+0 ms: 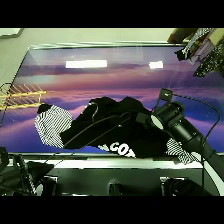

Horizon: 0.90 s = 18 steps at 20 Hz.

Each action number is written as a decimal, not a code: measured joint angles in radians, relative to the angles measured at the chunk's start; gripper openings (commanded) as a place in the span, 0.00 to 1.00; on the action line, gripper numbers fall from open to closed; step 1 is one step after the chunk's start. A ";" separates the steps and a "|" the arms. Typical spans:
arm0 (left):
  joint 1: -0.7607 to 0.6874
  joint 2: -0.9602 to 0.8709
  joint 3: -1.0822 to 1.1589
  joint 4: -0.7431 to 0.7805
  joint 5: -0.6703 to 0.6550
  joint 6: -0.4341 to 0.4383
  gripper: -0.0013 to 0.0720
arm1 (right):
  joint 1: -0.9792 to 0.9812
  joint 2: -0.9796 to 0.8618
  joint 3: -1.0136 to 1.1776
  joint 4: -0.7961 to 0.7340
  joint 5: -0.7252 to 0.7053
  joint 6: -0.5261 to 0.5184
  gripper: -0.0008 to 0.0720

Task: Fold the clothes and pants, and hang the long-sleeved shirts on hangers.

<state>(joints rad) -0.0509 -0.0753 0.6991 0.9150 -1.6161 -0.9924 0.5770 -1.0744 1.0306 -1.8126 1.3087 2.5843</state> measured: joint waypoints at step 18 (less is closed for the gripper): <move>0.000 0.007 -0.143 -0.069 0.083 0.043 0.04 | 0.000 0.000 0.000 -0.021 -0.010 0.028 0.05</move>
<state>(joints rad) -0.0513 -0.0685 0.5556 0.8459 -1.5330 -0.9493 0.5770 -1.0744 1.0306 -1.8332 1.2987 2.6122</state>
